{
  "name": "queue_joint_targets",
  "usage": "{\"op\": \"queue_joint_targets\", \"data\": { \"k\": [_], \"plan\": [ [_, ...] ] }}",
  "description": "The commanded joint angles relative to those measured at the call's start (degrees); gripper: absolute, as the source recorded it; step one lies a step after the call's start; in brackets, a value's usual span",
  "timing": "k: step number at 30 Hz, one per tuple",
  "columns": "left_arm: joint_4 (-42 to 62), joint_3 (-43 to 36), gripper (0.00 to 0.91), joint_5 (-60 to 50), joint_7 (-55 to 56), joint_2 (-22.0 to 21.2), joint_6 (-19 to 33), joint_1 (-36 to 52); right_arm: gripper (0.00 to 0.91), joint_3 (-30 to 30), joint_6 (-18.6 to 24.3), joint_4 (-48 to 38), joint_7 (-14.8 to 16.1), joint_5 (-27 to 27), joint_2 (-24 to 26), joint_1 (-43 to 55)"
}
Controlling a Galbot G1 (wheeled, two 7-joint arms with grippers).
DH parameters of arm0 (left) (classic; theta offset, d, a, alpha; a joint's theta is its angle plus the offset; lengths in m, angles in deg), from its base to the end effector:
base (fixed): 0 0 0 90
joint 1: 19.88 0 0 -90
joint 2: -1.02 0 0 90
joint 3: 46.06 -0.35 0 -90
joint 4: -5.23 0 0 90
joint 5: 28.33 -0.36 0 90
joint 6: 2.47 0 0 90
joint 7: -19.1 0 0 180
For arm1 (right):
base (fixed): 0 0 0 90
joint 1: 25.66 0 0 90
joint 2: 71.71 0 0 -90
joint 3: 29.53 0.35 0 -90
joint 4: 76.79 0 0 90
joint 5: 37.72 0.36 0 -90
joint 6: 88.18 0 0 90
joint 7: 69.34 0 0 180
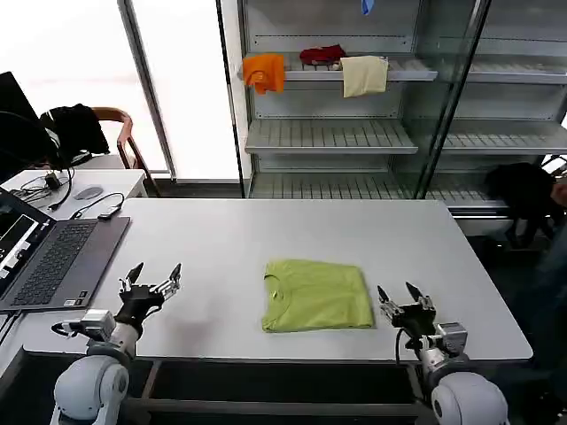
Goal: Fold and organize the clothes.
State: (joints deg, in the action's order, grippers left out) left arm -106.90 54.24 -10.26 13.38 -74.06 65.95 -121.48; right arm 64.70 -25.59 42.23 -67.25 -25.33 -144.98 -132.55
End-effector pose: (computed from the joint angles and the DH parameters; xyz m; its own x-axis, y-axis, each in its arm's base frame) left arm 0.2828 0.1128 -0.2539 -0.9867 0.0434 0.1564 0.0383 0.9986 -0.0355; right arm 0.2536 -0.0727 -0.2455 -0.9614 -0.0711 0.2659 -0.0954 0.9922 -0.0796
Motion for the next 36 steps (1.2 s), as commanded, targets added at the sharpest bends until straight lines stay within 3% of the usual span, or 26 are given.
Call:
{"op": "queue_joint_targets", "data": {
  "k": [1, 4, 9, 17, 24, 36],
  "plan": [
    [-2.1, -1.0, 0.907, 3.6, -0.3, -0.7, 2.8, -2.8, 0.907, 6.7, 5.5, -2.0, 2.7, -3.0, 6.1, -2.3],
    [-3.1, -1.8, 0.907, 2.5, -0.2, -1.8, 2.8, -3.0, 0.907, 7.0, 10.4, -3.9, 0.7, -2.1, 6.4, -3.2],
    [-3.9, -3.6, 0.907, 1.0, 0.0, -2.7, 2.8, -3.2, 0.907, 7.3, 10.9, -4.1, 0.8, -2.3, 6.8, -3.2],
    [-3.4, -4.7, 0.907, -1.1, 0.6, -3.1, 3.0, -3.3, 0.907, 7.4, 9.6, -3.7, 0.9, -3.9, 6.8, -0.8],
    [-2.8, -4.6, 0.907, -1.7, 1.3, -2.7, 4.2, -2.9, 0.907, 7.4, 4.5, -3.5, 2.6, -0.1, 7.0, 1.1],
    [-0.9, -5.1, 0.907, -2.2, 1.1, -2.5, 5.7, -1.7, 0.907, 7.2, 4.2, -7.3, 6.4, 1.7, 8.0, 2.5]
  ]
}}
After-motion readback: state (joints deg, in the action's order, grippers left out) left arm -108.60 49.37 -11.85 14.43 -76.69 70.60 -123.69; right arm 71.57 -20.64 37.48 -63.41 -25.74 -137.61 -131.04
